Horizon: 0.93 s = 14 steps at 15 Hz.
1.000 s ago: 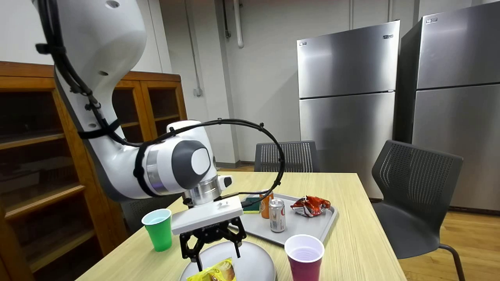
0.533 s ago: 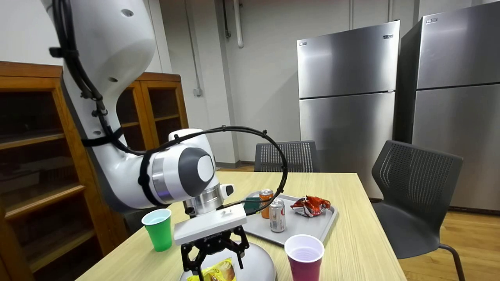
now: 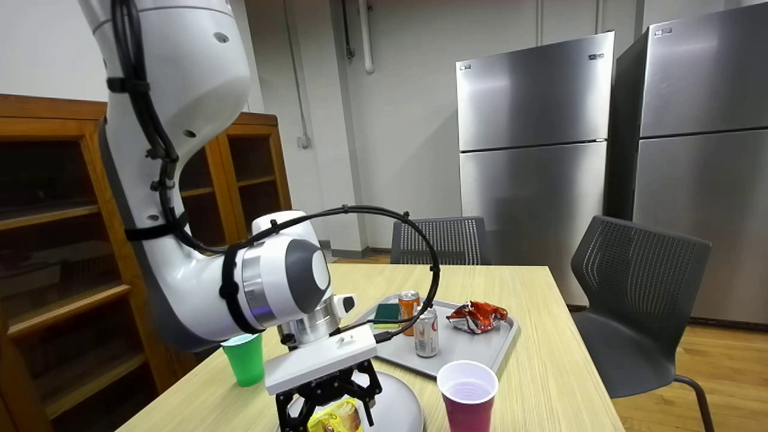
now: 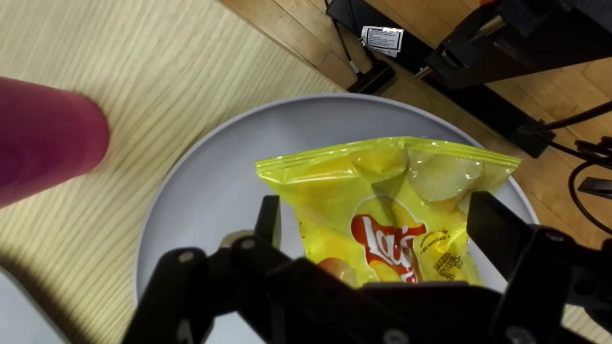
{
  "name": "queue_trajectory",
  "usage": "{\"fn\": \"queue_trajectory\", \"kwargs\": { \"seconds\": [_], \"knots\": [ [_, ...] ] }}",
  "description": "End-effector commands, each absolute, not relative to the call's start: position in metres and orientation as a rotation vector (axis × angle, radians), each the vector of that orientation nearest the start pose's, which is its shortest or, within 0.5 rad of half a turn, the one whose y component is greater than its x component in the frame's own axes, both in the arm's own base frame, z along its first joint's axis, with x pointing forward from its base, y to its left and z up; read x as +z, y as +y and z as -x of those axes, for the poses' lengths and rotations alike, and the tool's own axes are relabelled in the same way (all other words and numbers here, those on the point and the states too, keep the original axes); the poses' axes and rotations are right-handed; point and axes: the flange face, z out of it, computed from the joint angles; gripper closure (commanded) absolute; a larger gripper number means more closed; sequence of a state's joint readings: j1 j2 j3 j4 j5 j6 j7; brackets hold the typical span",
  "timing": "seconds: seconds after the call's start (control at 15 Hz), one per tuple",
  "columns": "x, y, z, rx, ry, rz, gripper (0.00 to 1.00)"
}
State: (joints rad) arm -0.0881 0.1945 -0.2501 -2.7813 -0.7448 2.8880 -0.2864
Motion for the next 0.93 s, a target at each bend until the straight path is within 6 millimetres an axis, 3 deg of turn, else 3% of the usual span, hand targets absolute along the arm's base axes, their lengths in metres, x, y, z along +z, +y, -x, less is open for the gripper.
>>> {"fn": "queue_trajectory", "kwargs": {
  "seconds": [0.0, 0.87],
  "knots": [
    [0.142, -0.081, -0.34, 0.22, -1.107, 3.116, 0.0],
    [0.144, -0.064, -0.349, 0.093, -1.061, 3.115, 0.0]
  ]
}}
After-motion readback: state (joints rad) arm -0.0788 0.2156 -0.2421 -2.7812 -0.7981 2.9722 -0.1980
